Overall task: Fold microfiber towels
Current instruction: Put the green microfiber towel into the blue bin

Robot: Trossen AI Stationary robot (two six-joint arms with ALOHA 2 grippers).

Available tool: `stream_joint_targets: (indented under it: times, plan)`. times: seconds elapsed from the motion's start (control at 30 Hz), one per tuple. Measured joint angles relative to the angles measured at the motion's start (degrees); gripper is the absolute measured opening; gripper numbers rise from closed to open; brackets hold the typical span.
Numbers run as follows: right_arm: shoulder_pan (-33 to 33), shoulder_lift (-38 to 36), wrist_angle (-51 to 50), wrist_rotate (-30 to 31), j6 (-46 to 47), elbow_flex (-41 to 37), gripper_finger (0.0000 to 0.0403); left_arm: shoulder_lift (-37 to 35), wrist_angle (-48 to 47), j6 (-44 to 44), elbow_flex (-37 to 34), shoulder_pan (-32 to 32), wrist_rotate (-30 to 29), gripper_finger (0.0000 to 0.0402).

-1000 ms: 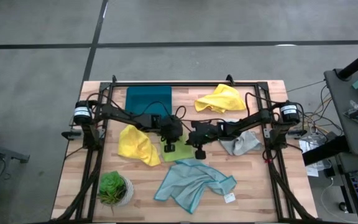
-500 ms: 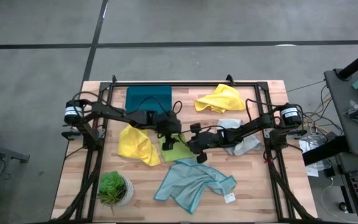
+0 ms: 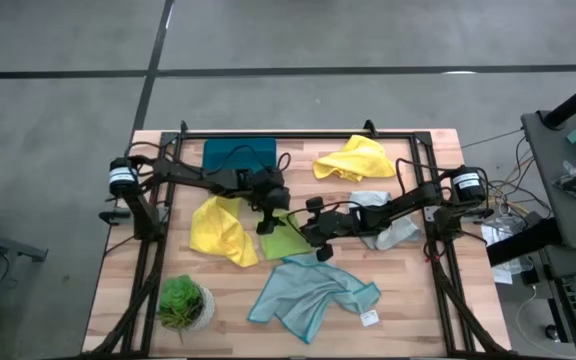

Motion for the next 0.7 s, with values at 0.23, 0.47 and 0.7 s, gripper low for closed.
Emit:
stream_joint_targets:
  times: [0.23,0.47,0.7]
  plan:
    - [0.0,0.0,0.02,0.01,0.13,0.0,0.0008,2.88,0.28,0.0,0.0,-0.2,6.11,0.0245]
    - [0.0,0.0,0.0,0.01,0.62,0.0,0.0008,3.63,0.19,-0.17,0.09,-0.99,6.02,0.0152]
    - [0.0,-0.34,-0.01,-0.06,4.27,0.0,0.0011,1.74,-0.92,-4.69,0.42,-1.21,5.58,0.0011]
